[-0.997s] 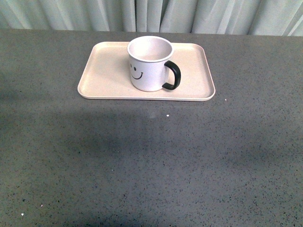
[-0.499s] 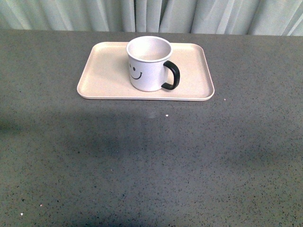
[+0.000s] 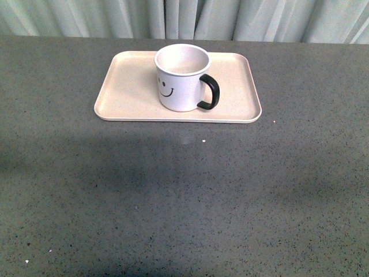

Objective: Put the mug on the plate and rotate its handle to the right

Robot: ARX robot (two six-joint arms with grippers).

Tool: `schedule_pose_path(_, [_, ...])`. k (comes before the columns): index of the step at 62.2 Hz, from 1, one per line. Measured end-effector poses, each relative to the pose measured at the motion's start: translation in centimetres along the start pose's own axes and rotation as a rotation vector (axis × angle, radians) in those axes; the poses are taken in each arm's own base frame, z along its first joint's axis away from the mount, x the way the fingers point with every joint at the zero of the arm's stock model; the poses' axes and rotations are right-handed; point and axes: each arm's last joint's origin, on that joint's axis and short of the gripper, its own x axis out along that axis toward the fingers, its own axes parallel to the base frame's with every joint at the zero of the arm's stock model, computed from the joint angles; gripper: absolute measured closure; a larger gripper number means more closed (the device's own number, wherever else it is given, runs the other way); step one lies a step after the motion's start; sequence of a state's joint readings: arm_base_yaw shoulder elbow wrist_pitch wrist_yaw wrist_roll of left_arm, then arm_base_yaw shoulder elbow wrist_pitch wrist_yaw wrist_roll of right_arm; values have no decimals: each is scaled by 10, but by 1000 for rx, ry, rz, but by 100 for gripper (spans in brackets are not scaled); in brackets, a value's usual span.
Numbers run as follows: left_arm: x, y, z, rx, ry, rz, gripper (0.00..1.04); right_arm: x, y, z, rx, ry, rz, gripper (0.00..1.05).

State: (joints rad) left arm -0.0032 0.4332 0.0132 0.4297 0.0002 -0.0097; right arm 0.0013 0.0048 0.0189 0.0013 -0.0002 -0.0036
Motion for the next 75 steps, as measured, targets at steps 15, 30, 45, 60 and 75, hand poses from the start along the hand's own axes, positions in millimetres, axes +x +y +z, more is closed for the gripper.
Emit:
schedule_pose_path(15, [-9, 0, 1, 0, -5, 0, 103, 0, 0, 0, 0, 0, 0, 9])
schedule_pose_path(30, [-14, 0, 1, 0, -5, 0, 103, 0, 0, 0, 0, 0, 0, 9])
schedule_pose_path(45, [-25, 0, -4, 0, 27, 0, 103, 0, 0, 0, 0, 0, 0, 9])
schedule_pose_path(60, [-27, 0, -3, 0, 13, 1, 98, 0, 0, 0, 0, 0, 0, 9])
schedule_pose_path(75, [-27, 0, -3, 1, 13, 1, 55, 28, -18, 16, 99, 559, 27, 9])
